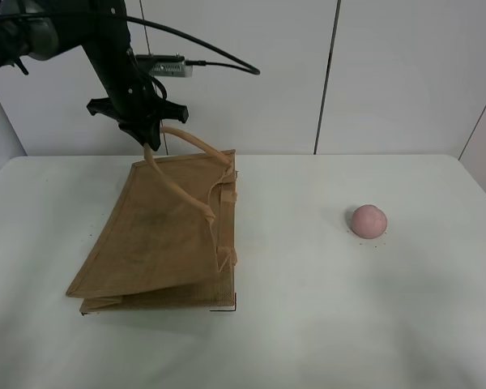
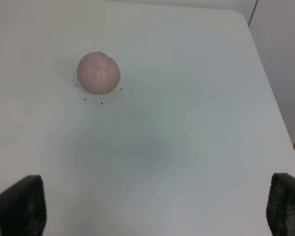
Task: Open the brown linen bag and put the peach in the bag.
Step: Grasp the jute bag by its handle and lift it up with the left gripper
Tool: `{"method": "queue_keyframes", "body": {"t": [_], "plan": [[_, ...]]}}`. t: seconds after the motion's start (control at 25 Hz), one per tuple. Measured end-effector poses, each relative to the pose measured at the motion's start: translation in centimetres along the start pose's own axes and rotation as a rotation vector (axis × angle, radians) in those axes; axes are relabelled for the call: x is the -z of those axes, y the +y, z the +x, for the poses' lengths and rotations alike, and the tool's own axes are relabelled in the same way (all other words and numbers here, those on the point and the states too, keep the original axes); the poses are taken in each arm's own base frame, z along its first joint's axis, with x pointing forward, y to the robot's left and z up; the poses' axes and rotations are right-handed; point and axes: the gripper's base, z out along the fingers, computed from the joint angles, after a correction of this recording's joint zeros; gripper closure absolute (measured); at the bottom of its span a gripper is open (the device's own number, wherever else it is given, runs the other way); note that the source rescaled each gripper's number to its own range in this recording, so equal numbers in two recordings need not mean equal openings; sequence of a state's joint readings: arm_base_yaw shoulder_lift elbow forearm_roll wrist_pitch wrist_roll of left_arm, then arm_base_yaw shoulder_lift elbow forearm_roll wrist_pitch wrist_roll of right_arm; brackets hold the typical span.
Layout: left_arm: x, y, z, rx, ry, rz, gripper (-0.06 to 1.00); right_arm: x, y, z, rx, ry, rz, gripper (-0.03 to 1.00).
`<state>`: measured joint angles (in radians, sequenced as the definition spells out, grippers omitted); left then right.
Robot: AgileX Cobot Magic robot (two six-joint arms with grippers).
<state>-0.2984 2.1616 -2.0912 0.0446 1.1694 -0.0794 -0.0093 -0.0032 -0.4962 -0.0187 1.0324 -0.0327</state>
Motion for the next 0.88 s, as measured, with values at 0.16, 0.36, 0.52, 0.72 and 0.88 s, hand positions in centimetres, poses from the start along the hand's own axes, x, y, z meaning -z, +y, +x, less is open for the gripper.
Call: {"method": "queue_keyframes", "body": {"t": [0.16,0.36,0.52,0.72,0.88], "plan": [[2.8,0.0,-0.4,-0.009,-0.076,0.005,0.94,0.0,0.0,0.0,0.000,0.000,0.000,-0.03],[5.6,0.0,-0.1,-0.014,-0.135,0.008,0.94,0.0,0.0,0.0,0.000,0.000,0.000,-0.03],[8.2,0.1,0.4,-0.015,-0.186,0.009,0.94,0.0,0.0,0.0,0.000,0.000,0.000,-0.03],[11.3,0.2,1.1,-0.020,-0.251,0.009,0.94,0.0,0.0,0.0,0.000,0.000,0.000,-0.03],[12.9,0.3,1.6,-0.028,-0.285,0.007,0.94,0.0,0.0,0.0,0.000,0.000,0.000,-0.03]]}}
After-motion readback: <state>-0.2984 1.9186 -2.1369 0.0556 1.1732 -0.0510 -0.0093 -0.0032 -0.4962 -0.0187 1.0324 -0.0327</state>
